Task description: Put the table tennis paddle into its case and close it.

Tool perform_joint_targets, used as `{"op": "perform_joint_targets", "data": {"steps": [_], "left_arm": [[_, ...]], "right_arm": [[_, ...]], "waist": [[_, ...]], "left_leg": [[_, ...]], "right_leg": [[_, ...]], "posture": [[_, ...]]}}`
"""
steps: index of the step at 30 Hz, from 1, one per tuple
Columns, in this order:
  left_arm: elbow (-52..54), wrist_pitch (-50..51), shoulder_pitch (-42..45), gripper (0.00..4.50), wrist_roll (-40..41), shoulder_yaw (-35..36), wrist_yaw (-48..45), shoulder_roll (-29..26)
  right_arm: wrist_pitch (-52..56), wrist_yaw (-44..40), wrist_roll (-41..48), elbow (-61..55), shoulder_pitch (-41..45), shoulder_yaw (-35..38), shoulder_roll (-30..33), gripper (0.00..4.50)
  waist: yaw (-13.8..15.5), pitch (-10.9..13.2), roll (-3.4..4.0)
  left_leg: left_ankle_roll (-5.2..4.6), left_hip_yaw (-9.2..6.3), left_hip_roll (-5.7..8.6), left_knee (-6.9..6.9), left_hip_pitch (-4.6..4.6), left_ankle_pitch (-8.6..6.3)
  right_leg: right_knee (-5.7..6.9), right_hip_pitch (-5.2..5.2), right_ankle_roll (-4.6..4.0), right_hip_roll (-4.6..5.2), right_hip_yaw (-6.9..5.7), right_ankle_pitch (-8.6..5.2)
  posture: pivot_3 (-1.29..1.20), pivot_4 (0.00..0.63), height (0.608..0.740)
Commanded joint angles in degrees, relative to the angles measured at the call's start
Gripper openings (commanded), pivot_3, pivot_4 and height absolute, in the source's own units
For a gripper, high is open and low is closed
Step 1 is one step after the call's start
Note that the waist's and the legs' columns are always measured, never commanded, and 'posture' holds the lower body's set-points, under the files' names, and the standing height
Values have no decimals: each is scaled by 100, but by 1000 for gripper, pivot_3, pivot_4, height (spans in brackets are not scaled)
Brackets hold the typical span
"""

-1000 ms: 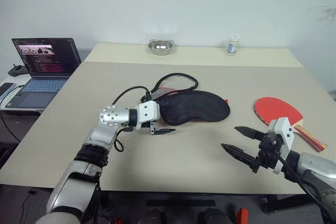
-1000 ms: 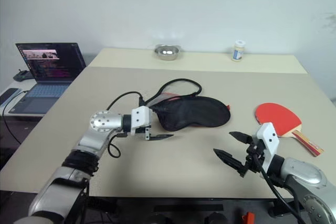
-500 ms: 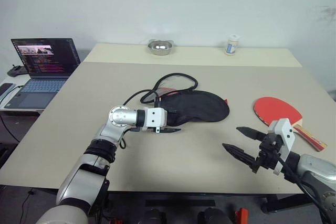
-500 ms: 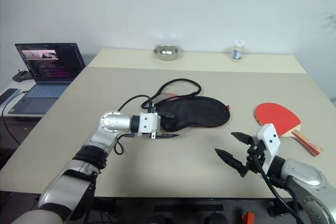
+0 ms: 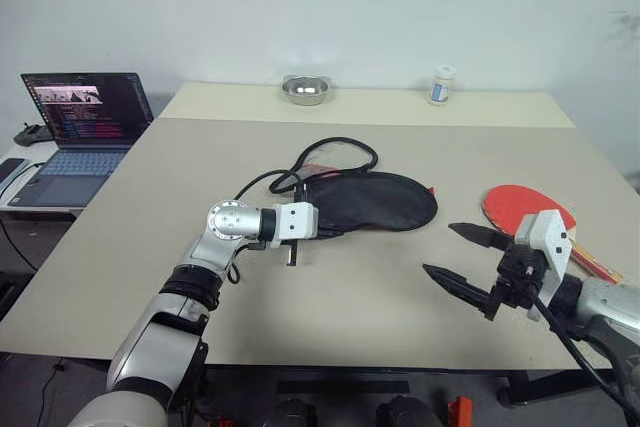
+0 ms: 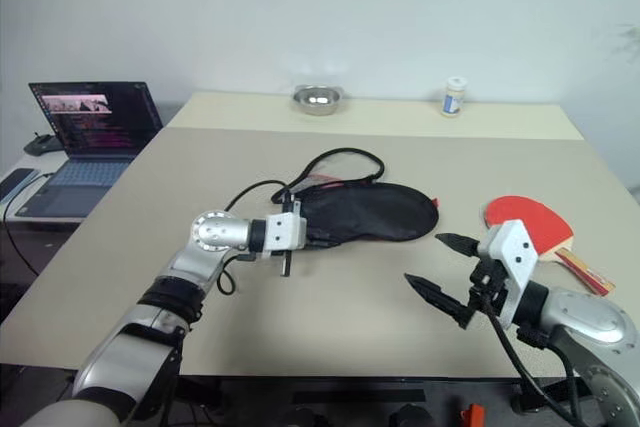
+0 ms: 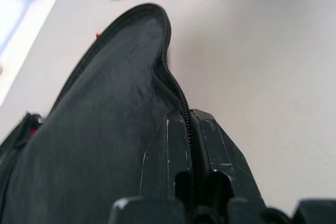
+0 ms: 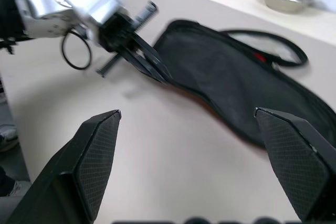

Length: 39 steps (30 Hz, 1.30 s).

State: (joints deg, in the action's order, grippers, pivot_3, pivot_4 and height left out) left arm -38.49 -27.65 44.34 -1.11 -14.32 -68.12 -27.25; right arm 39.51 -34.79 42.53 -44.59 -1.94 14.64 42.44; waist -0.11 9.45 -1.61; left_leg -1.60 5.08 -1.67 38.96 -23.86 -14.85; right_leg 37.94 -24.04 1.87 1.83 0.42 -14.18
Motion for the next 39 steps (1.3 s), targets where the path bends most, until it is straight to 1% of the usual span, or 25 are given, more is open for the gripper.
{"op": "perform_joint_targets", "data": {"steps": [1,6,9,13,16,19,25,28,34,38,39], "left_arm": [[1158,1602,-200,23,457,56,-39,137],[2840,4285,-657,23,1100,-51,124,412],[3313,5195,-763,23,1280,-119,222,540],[3256,6097,-590,23,1434,-223,526,985],[3127,6459,-479,23,1469,-277,699,1284],[2713,6497,-301,23,1389,-447,915,1753],[2166,6384,-117,23,1274,-640,1174,2282],[2138,6414,-126,800,1296,-696,1142,2362],[2331,6457,-220,2928,1363,-645,1121,2353],[2828,6521,-372,4316,1439,-689,899,2055],[2945,6516,-408,4462,1457,-672,843,1939]], "right_arm": [[26,65,182,-149,63,206,80,4500],[45,44,215,-140,-64,361,156,4500],[61,28,256,-143,-109,457,216,4500],[51,-123,271,-18,-149,710,399,4500],[41,-272,266,96,-171,913,558,4500],[22,-524,206,291,-225,1256,810,4500],[48,-762,198,368,-422,1689,1013,4500],[77,-763,210,298,-519,1768,1006,4500],[175,-656,314,235,-604,1844,936,4500],[447,-376,614,252,-597,1885,789,4500],[501,-294,670,256,-587,1883,759,4500]], "waist": [[-1,0,0],[-1,0,0],[-2,0,0],[1,-1,1],[2,0,0],[13,0,1],[21,0,0],[7,0,0],[8,0,0],[7,0,0],[6,0,0]], "left_leg": [[0,0,1,0,0,0],[0,1,2,1,-2,0],[1,-1,0,1,3,1],[3,-6,1,3,10,4],[3,-7,3,5,8,4],[3,-8,4,4,6,4],[2,-11,7,2,3,3],[2,-13,5,1,4,3],[2,-16,5,2,5,3],[2,-16,5,1,2,3],[2,-15,4,1,2,3]], "right_leg": [[-1,0,-1,0,1,1],[0,0,1,4,2,-1],[6,1,15,0,3,-9],[10,6,17,-5,4,-10],[5,8,17,-5,4,-10],[3,7,17,-5,4,-10],[-2,8,16,-3,4,-10],[2,5,16,-8,6,-10],[3,6,16,-8,6,-10],[0,5,16,-7,7,-10],[0,5,12,-7,7,-8]], "posture": [[0,150,740],[0,150,740],[0,150,740],[0,150,740],[0,150,740],[0,150,740],[0,150,740],[0,150,740],[0,150,740],[0,150,740],[0,150,740]]}}
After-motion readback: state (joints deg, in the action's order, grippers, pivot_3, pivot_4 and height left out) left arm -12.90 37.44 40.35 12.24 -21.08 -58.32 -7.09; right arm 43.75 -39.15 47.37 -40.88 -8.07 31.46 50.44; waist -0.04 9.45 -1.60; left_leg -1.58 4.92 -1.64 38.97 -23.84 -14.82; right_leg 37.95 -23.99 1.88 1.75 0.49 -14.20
